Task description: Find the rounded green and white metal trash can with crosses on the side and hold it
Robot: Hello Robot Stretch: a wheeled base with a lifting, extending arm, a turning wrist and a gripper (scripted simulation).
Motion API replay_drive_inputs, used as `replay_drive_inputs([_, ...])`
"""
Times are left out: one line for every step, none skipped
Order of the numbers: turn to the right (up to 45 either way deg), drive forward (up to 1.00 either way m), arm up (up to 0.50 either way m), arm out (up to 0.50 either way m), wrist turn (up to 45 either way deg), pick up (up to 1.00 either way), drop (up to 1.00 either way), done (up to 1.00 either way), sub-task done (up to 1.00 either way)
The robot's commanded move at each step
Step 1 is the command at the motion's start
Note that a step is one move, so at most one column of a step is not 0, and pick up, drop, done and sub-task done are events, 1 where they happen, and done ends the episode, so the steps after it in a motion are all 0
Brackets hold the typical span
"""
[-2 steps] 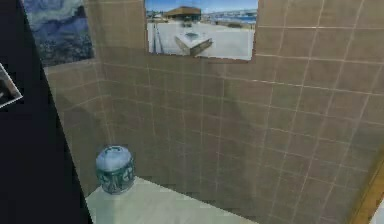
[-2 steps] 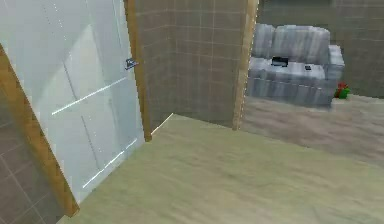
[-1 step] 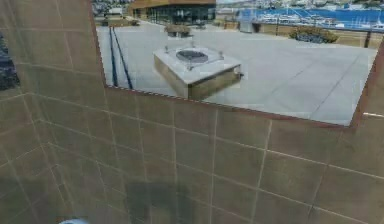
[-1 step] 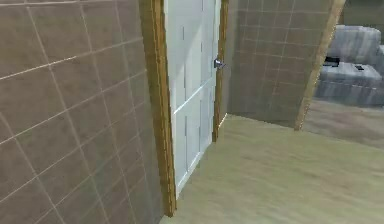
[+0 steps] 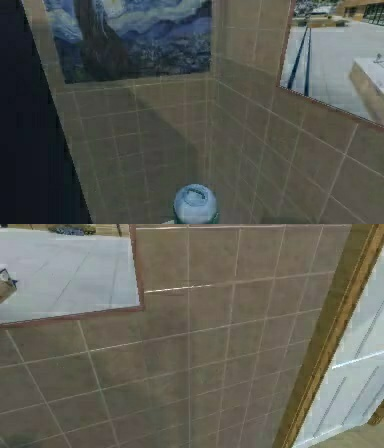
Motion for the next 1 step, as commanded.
replay_drive_inputs([-45.0,0.0,0.0,0.0,0.0,0.0,0.0,0.0,0.0])
